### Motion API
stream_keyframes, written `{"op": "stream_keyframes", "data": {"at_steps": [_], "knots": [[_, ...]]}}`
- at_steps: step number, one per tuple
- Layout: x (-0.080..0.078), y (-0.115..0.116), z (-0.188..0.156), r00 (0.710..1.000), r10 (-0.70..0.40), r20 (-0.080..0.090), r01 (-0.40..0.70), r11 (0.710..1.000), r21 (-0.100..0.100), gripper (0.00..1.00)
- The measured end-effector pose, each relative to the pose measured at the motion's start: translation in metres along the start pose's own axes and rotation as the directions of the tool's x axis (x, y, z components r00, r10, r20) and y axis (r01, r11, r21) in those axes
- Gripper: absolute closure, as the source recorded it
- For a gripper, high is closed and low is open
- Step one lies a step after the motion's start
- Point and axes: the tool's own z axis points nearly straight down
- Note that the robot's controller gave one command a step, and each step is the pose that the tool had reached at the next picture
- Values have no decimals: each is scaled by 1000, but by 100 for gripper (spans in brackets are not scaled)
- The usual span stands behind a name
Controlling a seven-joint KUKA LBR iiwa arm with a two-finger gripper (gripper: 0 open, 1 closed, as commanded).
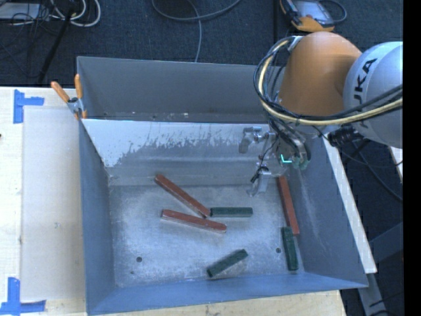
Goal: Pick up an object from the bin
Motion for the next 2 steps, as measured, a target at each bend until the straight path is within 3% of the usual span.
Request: {"op": "stream_keyframes", "data": {"at_steps": [1,2], "knots": [[70,93,127,1000,11,-4,-11,1000,-2,0],[70,110,142,1000,-3,10,3,1000,0,0]]}}
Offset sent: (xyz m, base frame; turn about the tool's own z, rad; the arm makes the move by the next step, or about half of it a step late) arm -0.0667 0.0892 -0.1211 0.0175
